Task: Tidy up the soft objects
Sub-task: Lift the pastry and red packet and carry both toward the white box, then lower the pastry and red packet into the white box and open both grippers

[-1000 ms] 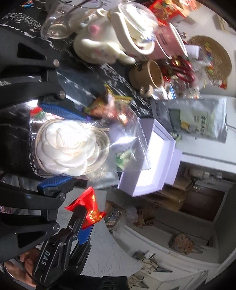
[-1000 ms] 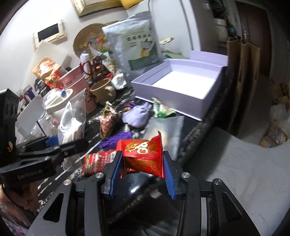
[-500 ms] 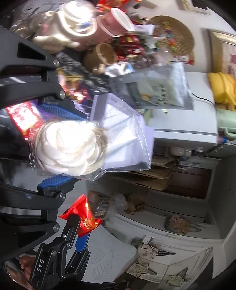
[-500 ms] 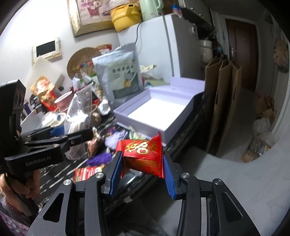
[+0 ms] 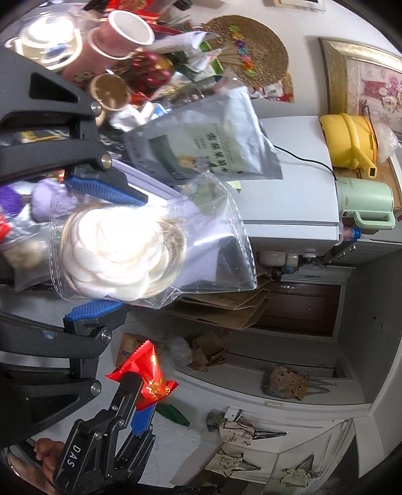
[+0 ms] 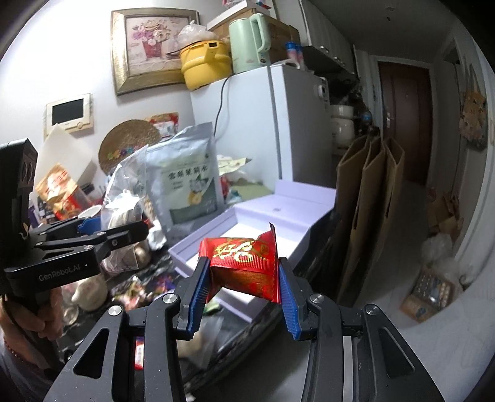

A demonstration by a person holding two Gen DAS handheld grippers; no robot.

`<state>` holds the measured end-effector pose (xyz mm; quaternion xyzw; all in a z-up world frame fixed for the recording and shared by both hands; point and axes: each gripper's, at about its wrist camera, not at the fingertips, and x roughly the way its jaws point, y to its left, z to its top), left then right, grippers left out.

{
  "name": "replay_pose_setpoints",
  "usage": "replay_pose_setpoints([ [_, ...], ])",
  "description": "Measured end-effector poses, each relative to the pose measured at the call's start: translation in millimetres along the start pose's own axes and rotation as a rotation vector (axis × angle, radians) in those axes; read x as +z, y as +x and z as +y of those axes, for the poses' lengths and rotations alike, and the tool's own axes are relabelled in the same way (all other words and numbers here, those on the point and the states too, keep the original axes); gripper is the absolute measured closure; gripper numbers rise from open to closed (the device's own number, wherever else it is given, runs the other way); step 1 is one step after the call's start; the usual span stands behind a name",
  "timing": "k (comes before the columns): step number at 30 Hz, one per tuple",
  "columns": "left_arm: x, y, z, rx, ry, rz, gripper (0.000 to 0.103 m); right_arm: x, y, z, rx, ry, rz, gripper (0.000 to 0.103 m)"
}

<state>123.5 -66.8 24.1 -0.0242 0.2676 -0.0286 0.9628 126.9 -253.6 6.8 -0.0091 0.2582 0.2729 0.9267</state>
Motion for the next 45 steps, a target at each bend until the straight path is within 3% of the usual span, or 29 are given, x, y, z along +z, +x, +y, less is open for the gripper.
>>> replay_pose_setpoints([
  [9, 42.0, 42.4, -0.7, 0.015, 0.048, -0.026, 0.048, 37.7, 38.6, -21.7, -0.02, -0.009, -0.023, 0.061],
  [22, 76.0, 133.9, 5.9, 0.069, 0.096, 0.061, 0.048, 76.0, 117.6, -42.7, -0.005, -0.019, 0.049, 0.061],
  [33, 54.7, 203.2, 21.9, 0.115, 0.102, 0.201, 0.048, 75.7, 185.1, -56.3, 0.012, -0.007, 0.155, 0.061],
  [45, 30.8, 253.0, 35.0, 0.127, 0.104, 0.359, 0.048, 55.6, 243.8, -62.4, 0.016, -0.005, 0.293, 0.06],
])
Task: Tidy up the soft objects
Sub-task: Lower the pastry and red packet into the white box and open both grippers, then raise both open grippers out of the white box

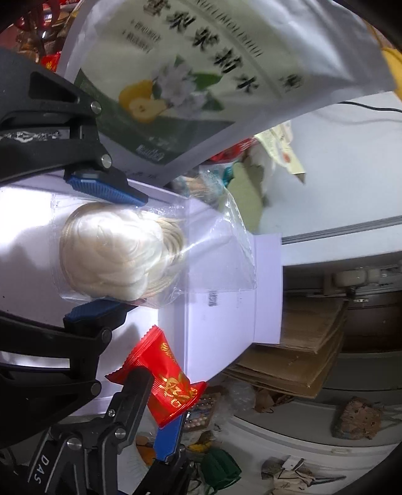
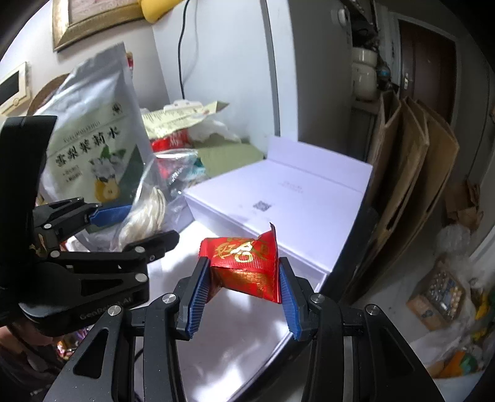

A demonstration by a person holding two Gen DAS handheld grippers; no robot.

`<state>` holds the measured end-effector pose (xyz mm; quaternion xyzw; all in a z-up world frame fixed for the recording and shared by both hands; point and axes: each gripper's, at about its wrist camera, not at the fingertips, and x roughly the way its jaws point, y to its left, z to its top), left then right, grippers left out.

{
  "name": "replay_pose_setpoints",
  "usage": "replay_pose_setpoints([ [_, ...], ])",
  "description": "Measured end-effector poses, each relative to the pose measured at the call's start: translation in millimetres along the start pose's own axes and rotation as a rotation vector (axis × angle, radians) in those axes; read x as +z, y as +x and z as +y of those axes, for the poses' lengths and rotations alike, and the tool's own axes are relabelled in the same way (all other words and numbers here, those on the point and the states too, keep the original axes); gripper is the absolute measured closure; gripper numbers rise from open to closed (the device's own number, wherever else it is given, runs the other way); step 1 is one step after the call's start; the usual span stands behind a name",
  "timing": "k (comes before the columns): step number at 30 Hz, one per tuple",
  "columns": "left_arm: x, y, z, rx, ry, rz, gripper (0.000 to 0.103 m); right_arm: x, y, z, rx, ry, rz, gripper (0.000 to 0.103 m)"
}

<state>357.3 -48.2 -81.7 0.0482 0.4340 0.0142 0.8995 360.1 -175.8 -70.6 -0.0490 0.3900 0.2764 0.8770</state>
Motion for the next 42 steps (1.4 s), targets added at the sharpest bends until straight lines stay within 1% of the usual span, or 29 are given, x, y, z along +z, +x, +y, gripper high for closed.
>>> replay_pose_setpoints([
  [3, 1.3, 1.5, 1.5, -0.005, -0.02, 0.007, 0.047, -0.1, 3.7, -3.5, 0.015, 0.024, 0.014, 0.059],
  [7, 8.9, 0.2, -0.4, 0.07, -0.015, 0.012, 0.045, 1.1, 2.8, -4.1, -0.02, 0.02, 0.013, 0.058],
  [8, 10.0, -1.4, -0.6, 0.09, -0.015, 0.011, 0.043, 1.7, 1.7, -4.1, -0.022, 0.019, 0.012, 0.055],
  [9, 9.8, -3.5, 0.9, 0.097, -0.014, 0.012, 0.038, 2.1, -0.3, -3.8, -0.026, 0.018, 0.012, 0.047],
  [10, 10.7, -4.8, 1.1, 0.107, -0.014, 0.012, 0.033, 2.7, -1.4, -4.0, -0.029, 0.021, 0.008, 0.044],
  [12, 12.2, -6.4, 3.2, 0.118, -0.02, 0.008, 0.029, 3.6, -5.8, -3.2, -0.044, 0.02, -0.003, 0.044],
  [17, 14.3, -22.0, 5.7, 0.139, -0.03, -0.004, 0.029, 5.1, -18.8, -0.4, -0.062, 0.007, -0.015, 0.044],
  [23, 18.7, -52.9, 6.4, 0.143, -0.034, -0.048, 0.029, 10.0, -42.3, 3.2, -0.076, 0.005, -0.048, 0.044],
  [29, 23.2, -95.1, 2.5, 0.16, -0.035, -0.123, 0.029, 16.0, -73.1, 11.7, -0.084, -0.01, -0.101, 0.044],
  [37, 18.4, -155.4, -3.5, 0.13, -0.042, -0.224, 0.029, 14.1, -129.6, 24.4, -0.126, -0.019, -0.197, 0.044],
  [42, 8.3, -185.3, -6.1, 0.111, -0.048, -0.262, 0.029, 8.3, -164.6, 35.3, -0.149, -0.039, -0.249, 0.044],
])
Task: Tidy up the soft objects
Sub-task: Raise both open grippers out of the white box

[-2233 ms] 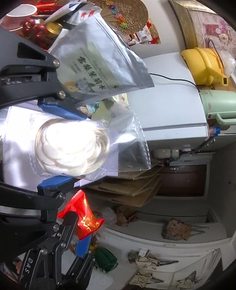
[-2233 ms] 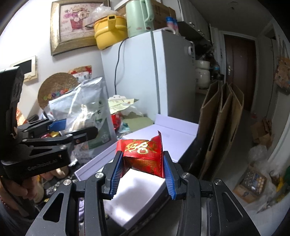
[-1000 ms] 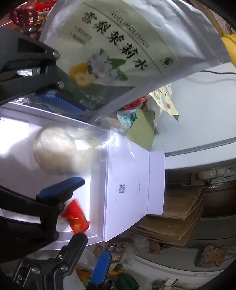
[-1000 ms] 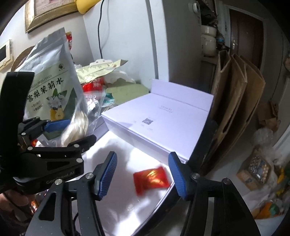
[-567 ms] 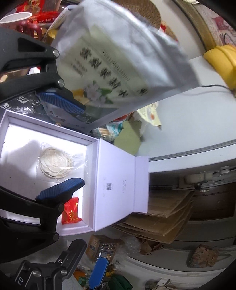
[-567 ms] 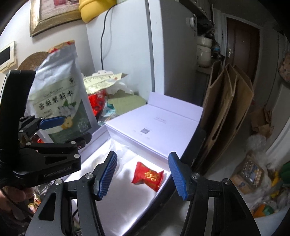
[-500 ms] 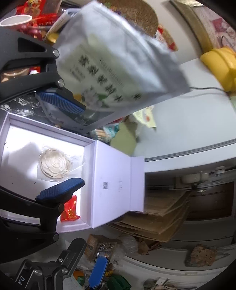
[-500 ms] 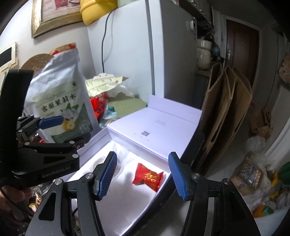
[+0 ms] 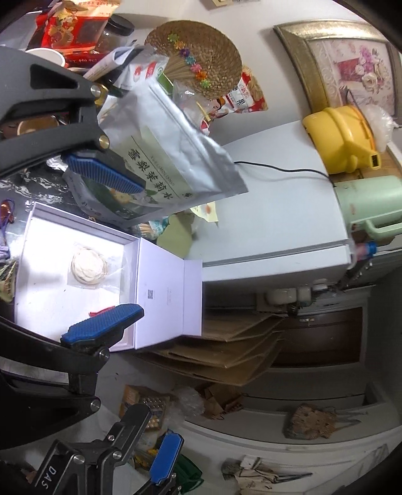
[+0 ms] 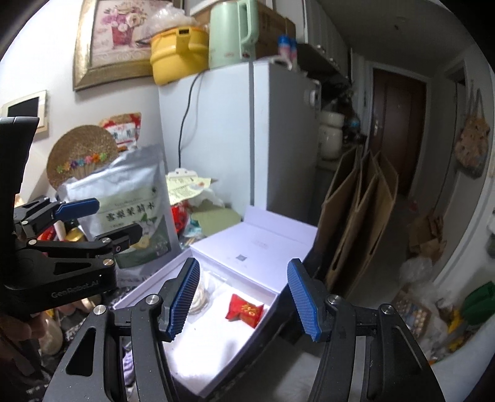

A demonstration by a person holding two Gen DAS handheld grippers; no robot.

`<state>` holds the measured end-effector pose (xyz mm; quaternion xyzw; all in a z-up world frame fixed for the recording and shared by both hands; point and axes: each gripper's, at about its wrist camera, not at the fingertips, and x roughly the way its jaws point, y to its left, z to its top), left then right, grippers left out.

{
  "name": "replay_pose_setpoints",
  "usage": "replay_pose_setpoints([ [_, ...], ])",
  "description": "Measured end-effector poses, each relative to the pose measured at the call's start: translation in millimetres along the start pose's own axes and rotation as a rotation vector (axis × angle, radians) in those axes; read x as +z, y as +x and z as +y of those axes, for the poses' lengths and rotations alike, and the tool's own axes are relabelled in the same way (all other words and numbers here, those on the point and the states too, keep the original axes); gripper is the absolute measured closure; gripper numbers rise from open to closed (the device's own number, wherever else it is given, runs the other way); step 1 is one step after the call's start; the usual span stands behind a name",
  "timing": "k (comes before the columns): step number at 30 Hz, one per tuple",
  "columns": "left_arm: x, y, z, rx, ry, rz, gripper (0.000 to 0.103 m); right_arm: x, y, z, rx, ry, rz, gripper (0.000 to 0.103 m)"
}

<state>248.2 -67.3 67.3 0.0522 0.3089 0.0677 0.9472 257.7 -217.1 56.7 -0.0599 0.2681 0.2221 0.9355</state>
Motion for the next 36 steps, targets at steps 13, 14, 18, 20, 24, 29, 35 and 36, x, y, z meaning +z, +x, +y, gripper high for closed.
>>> replay_pose_setpoints([
  [13, -43.1, -74.8, 6.5, -0.023, -0.026, -0.042, 0.029, -25.8, -68.3, 21.9, 0.017, -0.019, -0.065, 0.033],
  [14, -48.7, -78.1, 6.5, -0.021, -0.026, -0.039, 0.028, -29.8, -72.5, 24.8, 0.02, -0.021, -0.066, 0.033],
  [18, -71.2, -92.3, 6.7, 0.009, -0.035, -0.046, 0.01, -46.6, -84.1, 38.7, 0.041, -0.04, -0.057, 0.025],
  [20, -79.9, -98.4, 6.8, 0.018, -0.038, -0.046, 0.007, -54.5, -89.8, 45.7, 0.046, -0.053, -0.059, 0.023],
  [24, -97.7, -109.8, 5.8, 0.025, -0.035, -0.039, 0.006, -71.0, -100.9, 57.7, 0.053, -0.063, -0.059, 0.018],
  [29, -119.5, -117.4, 7.7, -0.016, -0.041, -0.005, 0.006, -90.9, -112.0, 67.5, 0.076, -0.063, -0.045, 0.018],
  [35, -141.0, -124.7, 12.0, -0.056, -0.062, 0.031, 0.006, -111.2, -119.1, 73.0, 0.109, -0.068, -0.025, 0.018],
  [36, -144.7, -125.2, 13.1, -0.061, -0.065, 0.039, 0.006, -114.1, -119.5, 73.5, 0.116, -0.068, -0.019, 0.018],
])
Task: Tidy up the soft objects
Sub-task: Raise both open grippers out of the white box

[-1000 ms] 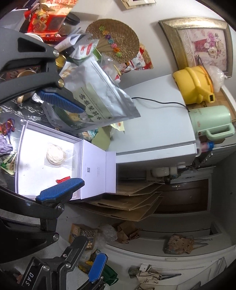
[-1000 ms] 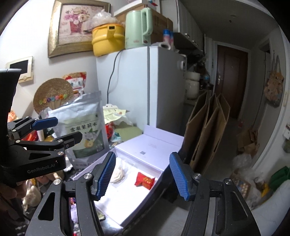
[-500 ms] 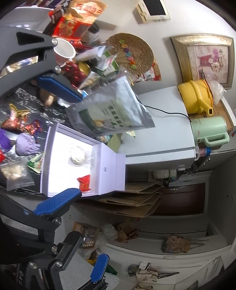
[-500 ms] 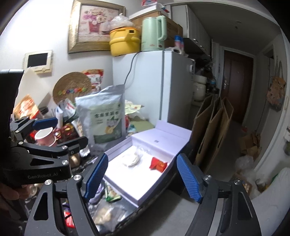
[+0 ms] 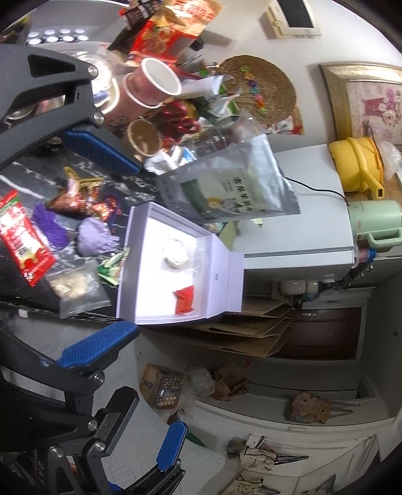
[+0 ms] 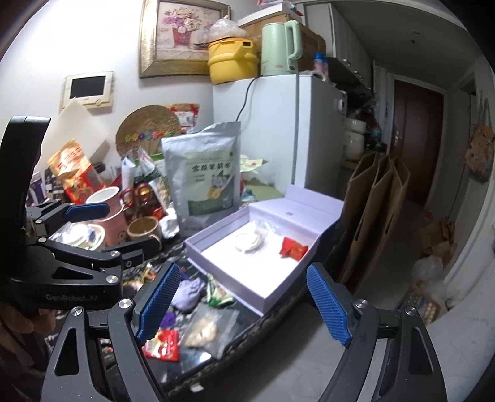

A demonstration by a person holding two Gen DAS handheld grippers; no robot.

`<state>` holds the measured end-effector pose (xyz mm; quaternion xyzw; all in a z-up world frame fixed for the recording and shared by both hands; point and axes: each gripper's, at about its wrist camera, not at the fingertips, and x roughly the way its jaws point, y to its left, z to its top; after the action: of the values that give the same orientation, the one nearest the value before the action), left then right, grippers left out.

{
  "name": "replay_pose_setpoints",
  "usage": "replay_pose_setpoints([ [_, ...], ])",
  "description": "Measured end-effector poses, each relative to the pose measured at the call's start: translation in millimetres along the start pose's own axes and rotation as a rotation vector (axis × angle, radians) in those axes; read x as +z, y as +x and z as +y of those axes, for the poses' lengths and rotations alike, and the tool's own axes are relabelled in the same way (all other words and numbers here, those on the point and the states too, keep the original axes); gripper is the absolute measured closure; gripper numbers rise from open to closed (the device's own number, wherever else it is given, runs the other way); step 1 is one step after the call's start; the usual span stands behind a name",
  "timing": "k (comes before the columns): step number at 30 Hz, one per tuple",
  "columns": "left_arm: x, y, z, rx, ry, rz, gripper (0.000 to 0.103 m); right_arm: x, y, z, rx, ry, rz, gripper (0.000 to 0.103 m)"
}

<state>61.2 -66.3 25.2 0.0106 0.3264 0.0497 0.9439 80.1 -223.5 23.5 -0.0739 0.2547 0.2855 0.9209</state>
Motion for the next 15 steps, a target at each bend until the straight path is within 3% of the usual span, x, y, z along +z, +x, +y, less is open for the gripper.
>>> replay_pose_setpoints([
  [15, -55.6, 3.1, 26.1, -0.064, -0.1, 0.105, 0.006, -51.9, 13.0, 11.0, 0.103, 0.05, 0.091, 0.018],
])
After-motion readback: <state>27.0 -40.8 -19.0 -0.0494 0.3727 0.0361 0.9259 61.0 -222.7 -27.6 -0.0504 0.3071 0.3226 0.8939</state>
